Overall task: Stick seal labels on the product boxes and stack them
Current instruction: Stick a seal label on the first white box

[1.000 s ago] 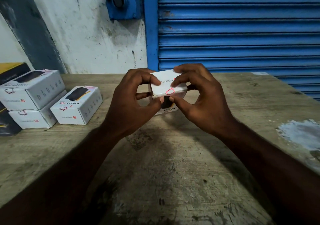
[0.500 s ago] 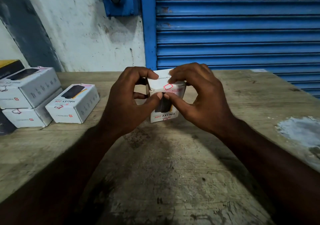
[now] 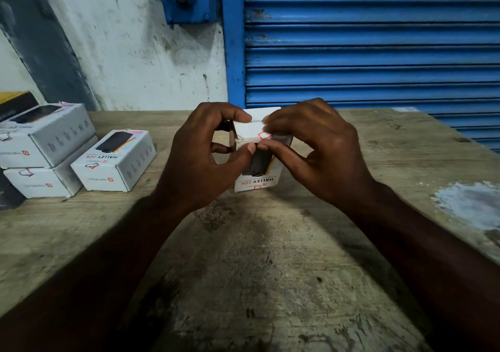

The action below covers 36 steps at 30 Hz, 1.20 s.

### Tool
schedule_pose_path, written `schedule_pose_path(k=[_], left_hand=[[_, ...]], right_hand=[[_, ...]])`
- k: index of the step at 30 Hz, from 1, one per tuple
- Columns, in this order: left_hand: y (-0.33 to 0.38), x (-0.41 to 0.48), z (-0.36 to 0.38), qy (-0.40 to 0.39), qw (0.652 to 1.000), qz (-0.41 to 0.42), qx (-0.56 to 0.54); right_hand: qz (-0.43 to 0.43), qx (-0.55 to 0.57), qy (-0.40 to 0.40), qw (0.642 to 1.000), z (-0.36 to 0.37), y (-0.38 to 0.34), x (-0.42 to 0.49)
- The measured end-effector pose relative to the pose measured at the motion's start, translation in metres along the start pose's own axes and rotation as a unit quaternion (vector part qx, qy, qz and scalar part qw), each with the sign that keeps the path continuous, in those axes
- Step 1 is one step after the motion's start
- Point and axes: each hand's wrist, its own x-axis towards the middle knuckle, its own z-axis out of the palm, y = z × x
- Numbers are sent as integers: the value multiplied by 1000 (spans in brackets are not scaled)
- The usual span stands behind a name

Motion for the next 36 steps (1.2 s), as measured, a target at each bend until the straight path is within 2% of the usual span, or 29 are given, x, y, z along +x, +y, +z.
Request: schedule_pose_path(k=[13, 36], left_hand=[[-3, 0, -1, -11, 1000, 11, 12], [-8, -2, 3, -4, 999, -33, 40]], right_hand=[[5, -10, -17, 1000, 1, 2, -2], [33, -6, -22, 999, 1, -1, -2]])
